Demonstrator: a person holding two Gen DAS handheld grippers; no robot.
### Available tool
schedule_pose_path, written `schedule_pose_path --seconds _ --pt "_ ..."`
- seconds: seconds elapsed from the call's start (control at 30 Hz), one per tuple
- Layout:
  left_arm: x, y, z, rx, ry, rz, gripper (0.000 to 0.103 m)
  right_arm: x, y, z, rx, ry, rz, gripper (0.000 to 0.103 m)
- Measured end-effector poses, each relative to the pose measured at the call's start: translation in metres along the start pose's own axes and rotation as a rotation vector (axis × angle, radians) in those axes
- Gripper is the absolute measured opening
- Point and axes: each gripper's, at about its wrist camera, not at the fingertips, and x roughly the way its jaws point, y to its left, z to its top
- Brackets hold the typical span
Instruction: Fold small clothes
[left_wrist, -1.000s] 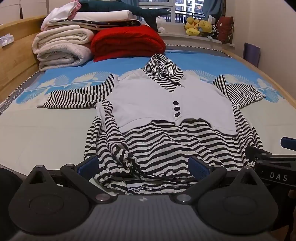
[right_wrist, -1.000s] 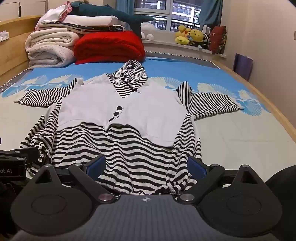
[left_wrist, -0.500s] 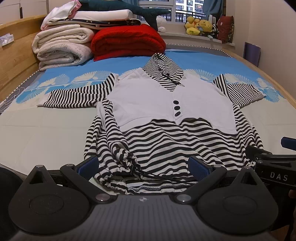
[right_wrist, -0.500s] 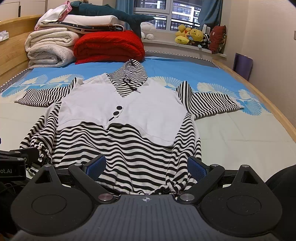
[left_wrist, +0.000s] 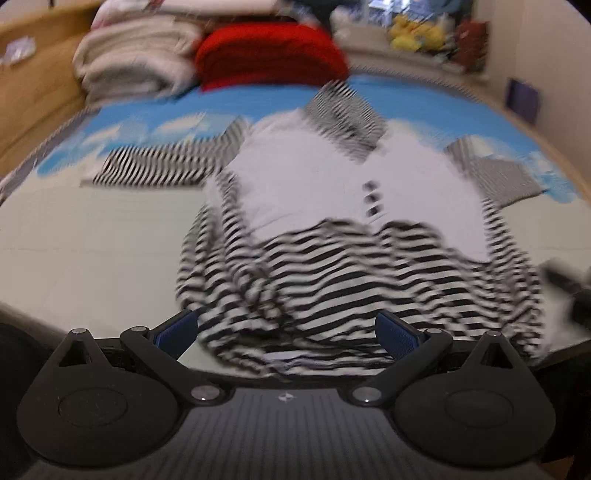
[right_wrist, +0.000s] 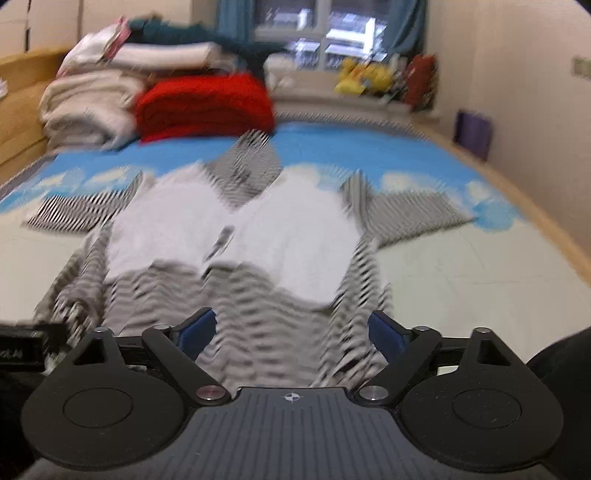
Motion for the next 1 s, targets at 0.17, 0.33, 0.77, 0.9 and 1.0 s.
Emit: schedule_pose_path --seconds 0.17,0.33,0.77,0.9,1.0 --pt "0.041 0.022 0.034 0.070 0.109 0.076 0.102 0.015 -0.033 0.027 -0.012 -0.077 -0.065 0.078" --pt "0.100 0.050 0.058 -0.029 0.106 0.015 0.102 0.057 -0.072 0.034 0.051 0.047 -0.041 0.077" --pt "0.166 0.072 0.057 -0.211 0.281 0.011 0.102 0.129 -0.097 -0.007 0.242 0.387 -0.150 0.080" --pt "0.177 0.076 0.049 -0.199 0.350 0.053 0.088 0.146 -0.088 -0.018 0.248 0.465 -0.146 0.080" --pt "0.170 0.077 0.048 -0.177 0.330 0.013 0.046 0.151 -0.088 -0.024 0.273 0.501 -0.117 0.078"
